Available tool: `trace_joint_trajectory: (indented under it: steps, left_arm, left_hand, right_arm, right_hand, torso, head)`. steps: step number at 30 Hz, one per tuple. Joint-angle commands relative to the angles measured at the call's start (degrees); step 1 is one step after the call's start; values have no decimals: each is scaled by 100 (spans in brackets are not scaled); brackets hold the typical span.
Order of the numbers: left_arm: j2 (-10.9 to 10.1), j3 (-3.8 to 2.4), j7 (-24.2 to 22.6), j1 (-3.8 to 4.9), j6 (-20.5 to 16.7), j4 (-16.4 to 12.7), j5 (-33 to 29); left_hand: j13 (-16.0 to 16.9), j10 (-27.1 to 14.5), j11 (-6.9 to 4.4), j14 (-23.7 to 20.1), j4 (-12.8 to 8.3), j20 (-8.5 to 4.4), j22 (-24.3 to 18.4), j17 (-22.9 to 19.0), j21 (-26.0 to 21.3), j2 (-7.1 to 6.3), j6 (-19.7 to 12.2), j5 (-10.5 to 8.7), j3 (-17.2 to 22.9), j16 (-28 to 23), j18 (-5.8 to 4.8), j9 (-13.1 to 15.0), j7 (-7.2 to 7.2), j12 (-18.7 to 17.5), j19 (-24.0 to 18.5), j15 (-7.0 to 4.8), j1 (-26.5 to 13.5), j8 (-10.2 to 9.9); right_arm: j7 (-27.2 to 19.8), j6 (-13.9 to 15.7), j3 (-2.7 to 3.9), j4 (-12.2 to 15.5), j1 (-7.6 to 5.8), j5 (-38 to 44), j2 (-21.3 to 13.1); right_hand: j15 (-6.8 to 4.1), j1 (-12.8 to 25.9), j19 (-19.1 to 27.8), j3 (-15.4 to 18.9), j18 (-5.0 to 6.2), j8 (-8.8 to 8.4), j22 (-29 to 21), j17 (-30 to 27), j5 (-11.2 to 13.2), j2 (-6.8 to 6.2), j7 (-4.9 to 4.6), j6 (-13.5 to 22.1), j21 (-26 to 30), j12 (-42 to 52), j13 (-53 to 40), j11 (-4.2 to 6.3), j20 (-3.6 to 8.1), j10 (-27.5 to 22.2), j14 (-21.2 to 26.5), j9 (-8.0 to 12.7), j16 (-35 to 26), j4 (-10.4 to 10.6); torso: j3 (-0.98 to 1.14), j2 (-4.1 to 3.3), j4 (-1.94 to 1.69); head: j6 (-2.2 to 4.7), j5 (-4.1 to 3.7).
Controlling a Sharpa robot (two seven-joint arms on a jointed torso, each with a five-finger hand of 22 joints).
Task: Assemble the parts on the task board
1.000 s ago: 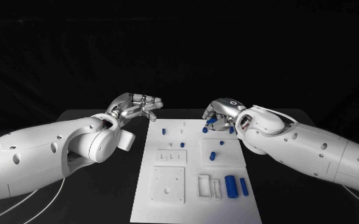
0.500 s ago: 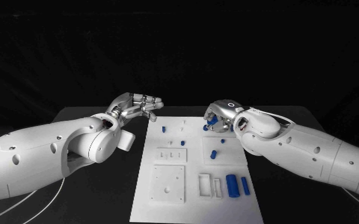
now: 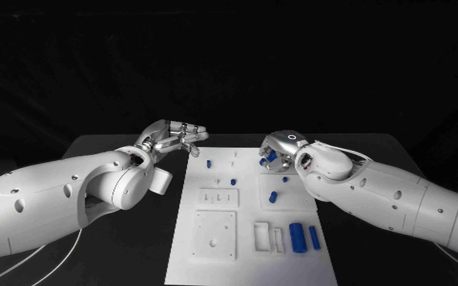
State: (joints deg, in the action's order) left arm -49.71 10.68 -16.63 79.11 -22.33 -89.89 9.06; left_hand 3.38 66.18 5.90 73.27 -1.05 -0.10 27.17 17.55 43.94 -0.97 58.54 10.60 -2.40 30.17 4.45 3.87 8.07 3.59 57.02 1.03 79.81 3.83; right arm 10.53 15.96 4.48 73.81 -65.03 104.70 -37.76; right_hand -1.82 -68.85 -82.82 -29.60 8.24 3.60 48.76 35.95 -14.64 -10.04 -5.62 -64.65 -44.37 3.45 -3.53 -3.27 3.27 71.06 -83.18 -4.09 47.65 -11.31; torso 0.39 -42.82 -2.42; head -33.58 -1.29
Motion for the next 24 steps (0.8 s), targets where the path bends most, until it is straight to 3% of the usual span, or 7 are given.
trace_joint_trajectory:
  steps: [1,17,24]
  left_arm:
    - [10,-7,-16,15,109,-10,29]
    - [11,-7,-1,15,132,10,28]
    - [11,-6,1,15,136,19,28]
  left_hand:
    - [10,-42,-14,-11,-16,31,10,-10,40,-1,-54,-30,-28,35,99,0,4,-16,-14,17,-53,-24]
    - [10,-50,-12,-14,-6,34,14,-15,47,5,-58,-41,-33,40,102,0,5,-16,-13,20,-65,-24]
    - [10,-50,-12,-14,-6,34,14,-15,47,5,-58,-41,-33,40,102,0,5,-16,-13,20,-65,-24]
  right_arm:
    - [142,-105,-1,-8,8,190,14]
    - [180,-167,-2,-6,26,232,50]
    - [148,22,-2,13,36,214,54]
  right_hand:
    - [-12,5,-29,-76,-51,10,137,-8,45,-64,-9,-48,-21,-1,-10,1,4,34,35,-5,23,4]
    - [-44,-61,-92,-290,-145,9,799,-5,231,42,4,-259,-368,-5,-15,64,33,245,34,-16,53,32]
    - [-151,-246,-114,-361,-215,47,1080,13,426,238,103,-665,-593,11,-71,228,120,720,35,-106,76,-44]
  torso:
    - [-4,-49,-16]
    - [-1,-122,-25]
    - [0,-140,-24]
  head:
    - [12,-13]
    - [26,-11]
    - [27,-5]
